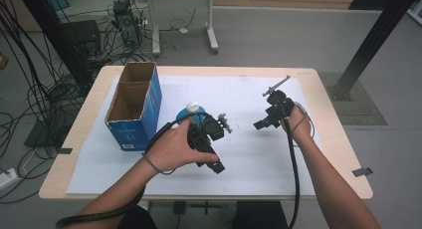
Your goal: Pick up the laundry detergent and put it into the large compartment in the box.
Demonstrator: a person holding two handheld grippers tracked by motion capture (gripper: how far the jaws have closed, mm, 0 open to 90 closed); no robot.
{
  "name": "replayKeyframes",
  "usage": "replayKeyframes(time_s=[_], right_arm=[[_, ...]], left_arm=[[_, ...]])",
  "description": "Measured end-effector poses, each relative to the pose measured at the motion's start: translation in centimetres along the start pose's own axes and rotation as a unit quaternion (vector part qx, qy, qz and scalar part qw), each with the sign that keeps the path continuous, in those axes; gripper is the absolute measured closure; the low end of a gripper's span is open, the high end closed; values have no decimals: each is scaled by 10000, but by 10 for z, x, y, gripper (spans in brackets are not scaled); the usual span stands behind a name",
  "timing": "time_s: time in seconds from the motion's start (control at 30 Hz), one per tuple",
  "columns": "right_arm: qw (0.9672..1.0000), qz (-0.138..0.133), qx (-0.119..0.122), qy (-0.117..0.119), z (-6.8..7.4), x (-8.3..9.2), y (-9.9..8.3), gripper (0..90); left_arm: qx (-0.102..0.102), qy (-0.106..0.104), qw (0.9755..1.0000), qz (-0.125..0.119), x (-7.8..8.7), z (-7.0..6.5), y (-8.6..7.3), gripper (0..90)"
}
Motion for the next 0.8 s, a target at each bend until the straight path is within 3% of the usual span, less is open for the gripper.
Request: replayKeyframes(time_s=[0.5,0.8], right_arm=[[10000,57,35,-43,1,0,1,34],[9999,96,38,-29,2,-1,1,34]], left_arm=[[-21,-22,10000,18,2,-2,-2,95],[-59,75,10000,17,24,-9,2,95]])
Point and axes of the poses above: each handheld gripper's, and its own axes: x roughly backward along the jaws, y roughly out of its top, z roughly to its left, the point moved 8 cm from there along -x, roughly forward along the jaws, and after that the axes turned 6 degrees about -y, right-handed, at the moved point
